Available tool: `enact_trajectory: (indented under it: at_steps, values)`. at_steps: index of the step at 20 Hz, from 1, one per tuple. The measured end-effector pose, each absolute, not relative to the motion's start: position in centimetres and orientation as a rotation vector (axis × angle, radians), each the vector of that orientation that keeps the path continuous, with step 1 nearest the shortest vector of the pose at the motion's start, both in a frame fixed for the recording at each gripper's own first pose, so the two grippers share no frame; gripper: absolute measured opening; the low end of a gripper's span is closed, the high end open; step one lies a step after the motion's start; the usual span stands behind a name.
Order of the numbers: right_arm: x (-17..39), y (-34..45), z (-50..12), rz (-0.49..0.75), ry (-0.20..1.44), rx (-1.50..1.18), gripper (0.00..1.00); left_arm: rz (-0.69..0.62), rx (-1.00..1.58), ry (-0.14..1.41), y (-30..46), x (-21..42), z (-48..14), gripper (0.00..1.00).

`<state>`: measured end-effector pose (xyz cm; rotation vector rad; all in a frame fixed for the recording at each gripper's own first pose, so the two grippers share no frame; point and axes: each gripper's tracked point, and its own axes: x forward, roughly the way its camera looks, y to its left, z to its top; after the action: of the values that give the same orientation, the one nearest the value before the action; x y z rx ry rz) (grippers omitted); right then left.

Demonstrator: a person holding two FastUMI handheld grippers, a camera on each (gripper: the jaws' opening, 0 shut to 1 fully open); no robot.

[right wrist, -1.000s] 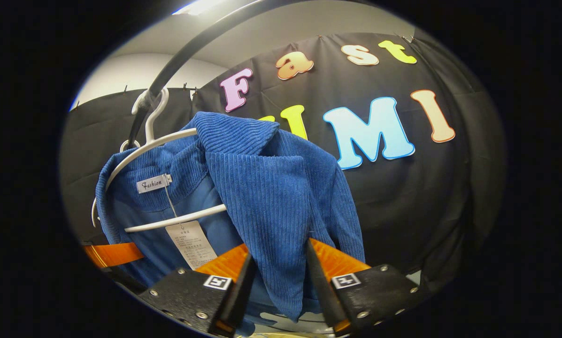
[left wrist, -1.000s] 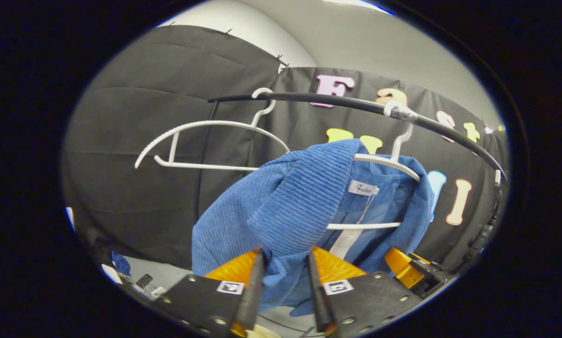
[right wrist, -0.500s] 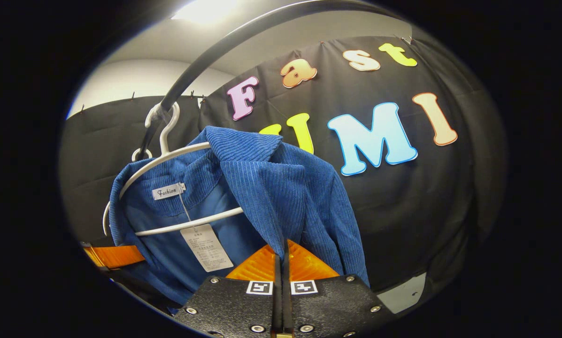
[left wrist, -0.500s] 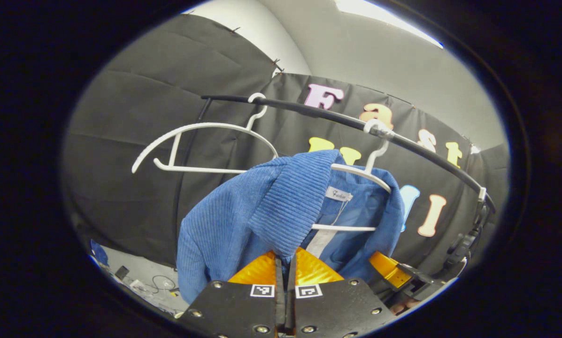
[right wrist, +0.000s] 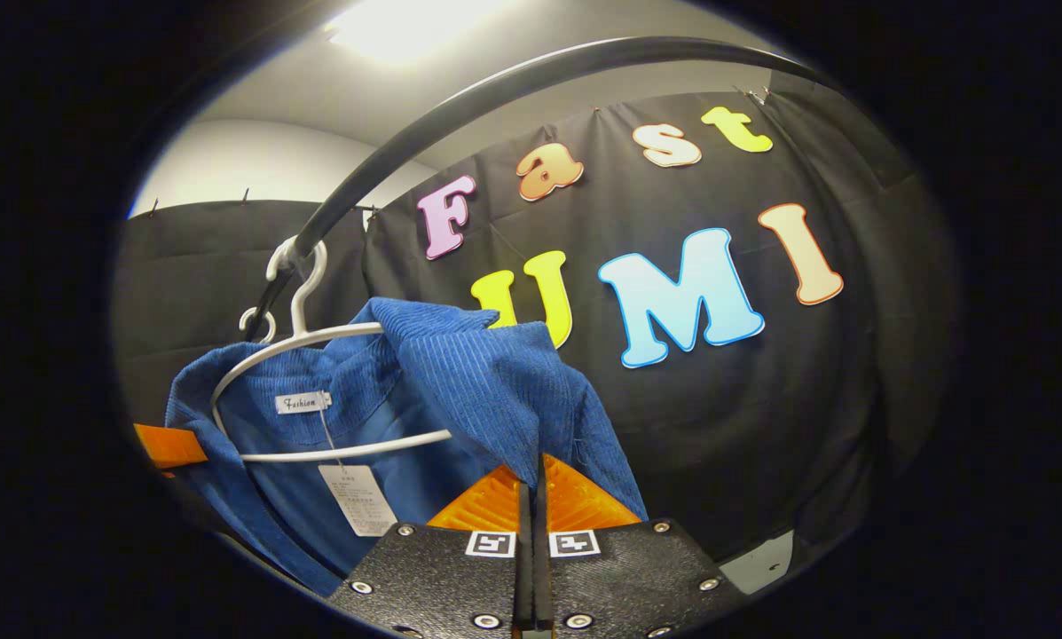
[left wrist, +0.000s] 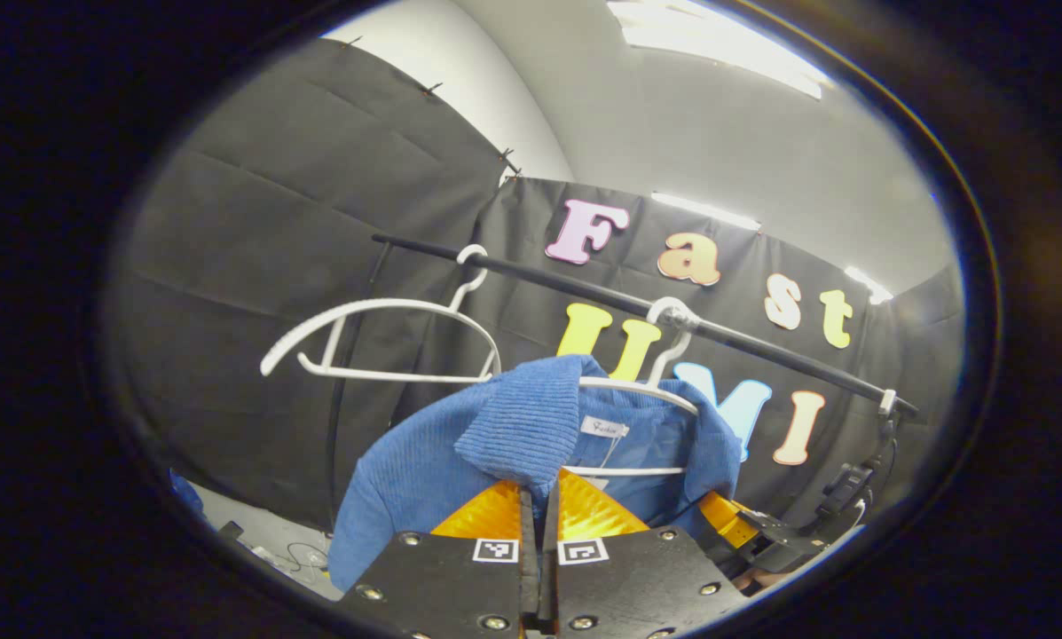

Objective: Grasp the clothes on the hanger with both hands and then place them into the laundry hamper below.

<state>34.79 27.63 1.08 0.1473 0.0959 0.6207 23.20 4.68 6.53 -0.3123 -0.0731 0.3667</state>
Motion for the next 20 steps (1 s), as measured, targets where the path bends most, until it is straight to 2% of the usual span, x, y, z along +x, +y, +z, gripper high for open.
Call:
enact_trajectory:
  at_steps: [7, 8, 9, 12, 13, 14, 20]
  values:
    - [37.9, 25.5, 3.6, 0.522, 0.022, 0.185, 0.0, 0.447, -0.266, -0.119, 9.3, 21.5, 9.3, 0.01]
    - [38.3, 25.6, 3.8, 0.516, 0.01, 0.184, 0.0, 0.456, -0.272, -0.13, 10.1, 21.4, 9.7, 0.07]
    - [38.7, 25.5, 4.1, 0.509, -0.005, 0.182, 0.0, 0.467, -0.284, -0.139, 10.8, 21.0, 10.0, 0.01]
    - [39.7, 25.3, 5.2, 0.486, -0.059, 0.173, 0.0, 0.509, -0.27, -0.152, 13.4, 20.7, 10.6, 0.01]
    - [40.2, 25.2, 5.5, 0.479, -0.078, 0.166, 0.0, 0.52, -0.254, -0.156, 14.1, 20.5, 10.8, 0.07]
    - [40.5, 25.4, 5.7, 0.478, -0.087, 0.158, 0.0, 0.525, -0.239, -0.155, 14.6, 20.5, 11.3, 0.01]
    - [42.5, 26.0, 7.0, 0.451, -0.194, 0.063, 0.0, 0.51, -0.216, -0.136, 17.8, 21.8, 12.2, 0.01]
